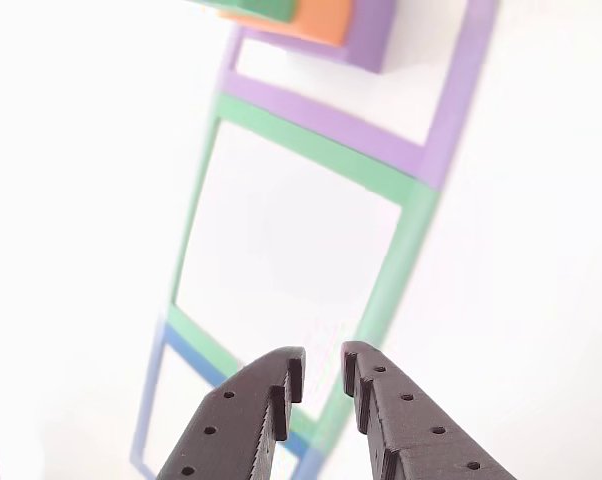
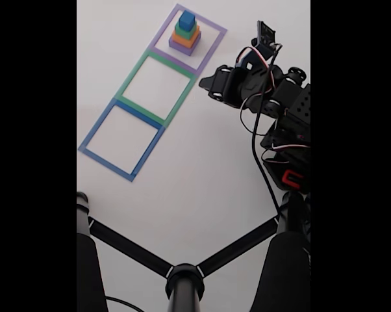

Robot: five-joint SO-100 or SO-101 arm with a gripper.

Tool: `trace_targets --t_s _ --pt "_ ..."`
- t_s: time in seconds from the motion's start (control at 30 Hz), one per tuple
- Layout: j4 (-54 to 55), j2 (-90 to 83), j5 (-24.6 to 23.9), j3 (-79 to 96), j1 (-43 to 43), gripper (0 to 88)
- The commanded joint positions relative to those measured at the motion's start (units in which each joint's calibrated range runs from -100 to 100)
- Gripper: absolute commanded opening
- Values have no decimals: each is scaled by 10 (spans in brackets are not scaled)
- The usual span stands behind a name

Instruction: Tower of hanoi

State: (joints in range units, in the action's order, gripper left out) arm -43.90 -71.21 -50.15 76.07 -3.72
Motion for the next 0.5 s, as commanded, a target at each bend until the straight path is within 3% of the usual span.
trace_targets --t_s 0.0,0.1,0.27,0.4,0.47 --pt "-45 85 66 -179 15 0" --pt "-96 130 132 -280 13 0" --pt "-217 186 314 -456 -9 0" --pt "-291 200 525 -548 -39 0" --pt "-314 190 680 -565 -54 0"
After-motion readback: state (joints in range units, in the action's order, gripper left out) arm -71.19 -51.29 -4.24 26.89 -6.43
